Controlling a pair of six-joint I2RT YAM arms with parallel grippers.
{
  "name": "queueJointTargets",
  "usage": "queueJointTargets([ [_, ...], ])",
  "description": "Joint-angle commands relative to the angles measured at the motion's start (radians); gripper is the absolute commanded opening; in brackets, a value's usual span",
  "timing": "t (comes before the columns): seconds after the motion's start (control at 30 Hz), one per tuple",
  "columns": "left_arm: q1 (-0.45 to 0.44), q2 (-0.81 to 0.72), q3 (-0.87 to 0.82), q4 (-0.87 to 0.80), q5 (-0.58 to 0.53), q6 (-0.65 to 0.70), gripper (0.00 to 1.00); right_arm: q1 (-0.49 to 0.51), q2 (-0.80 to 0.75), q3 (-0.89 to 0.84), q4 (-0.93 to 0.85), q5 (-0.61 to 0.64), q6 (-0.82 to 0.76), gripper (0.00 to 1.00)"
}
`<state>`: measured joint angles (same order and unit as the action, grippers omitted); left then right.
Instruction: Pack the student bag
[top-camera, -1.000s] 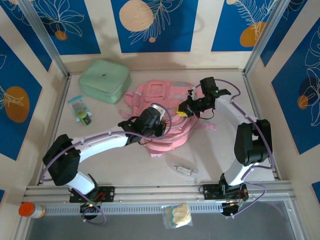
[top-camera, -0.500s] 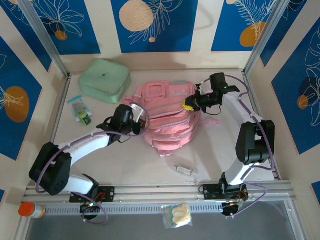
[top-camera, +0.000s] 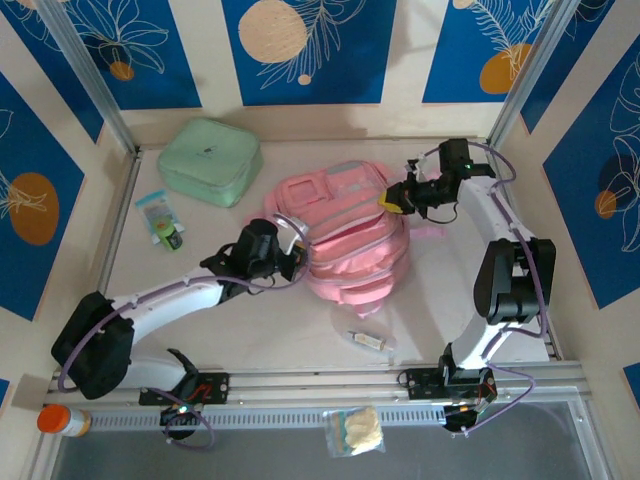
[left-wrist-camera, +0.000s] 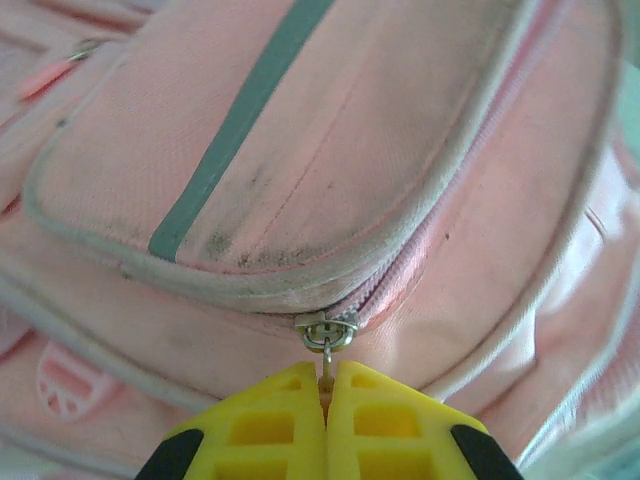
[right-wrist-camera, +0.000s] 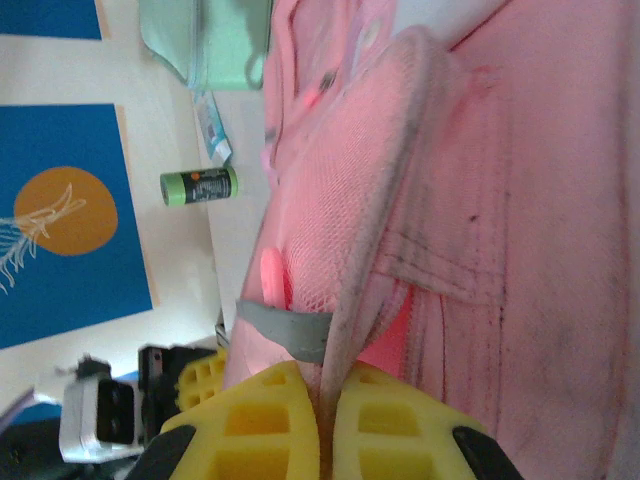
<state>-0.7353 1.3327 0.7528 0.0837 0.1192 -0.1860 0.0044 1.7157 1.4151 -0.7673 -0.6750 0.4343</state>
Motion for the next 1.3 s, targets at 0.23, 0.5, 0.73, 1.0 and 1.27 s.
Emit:
queueJointTargets([
  [0.23,0.064,0.051,0.022,-0.046,-0.058,0.052,0.00,-0.039,0.070,0.097,0.082,0.024,-0.023,0.00],
  [0.5,0.251,0.074,0.002,0.026,0.114,0.096,0.00,-0.032,0.092,0.098,0.063,0.015,-0.051,0.00],
  [0.73,0.251,0.153,0.074,-0.010,0.073,0.048,0.00,-0.004,0.079,0.084,0.064,0.075,-0.028,0.00],
  [1.0,0.234,0.026,0.004,-0.073,0.099,-0.096,0.51,0.068,-0.054,0.000,-0.008,0.340,0.008,0.40],
  [1.27,0.082,-0.234,-0.116,-0.194,0.054,-0.331,0.66,0.185,-0.377,-0.248,-0.108,0.670,0.176,0.67],
])
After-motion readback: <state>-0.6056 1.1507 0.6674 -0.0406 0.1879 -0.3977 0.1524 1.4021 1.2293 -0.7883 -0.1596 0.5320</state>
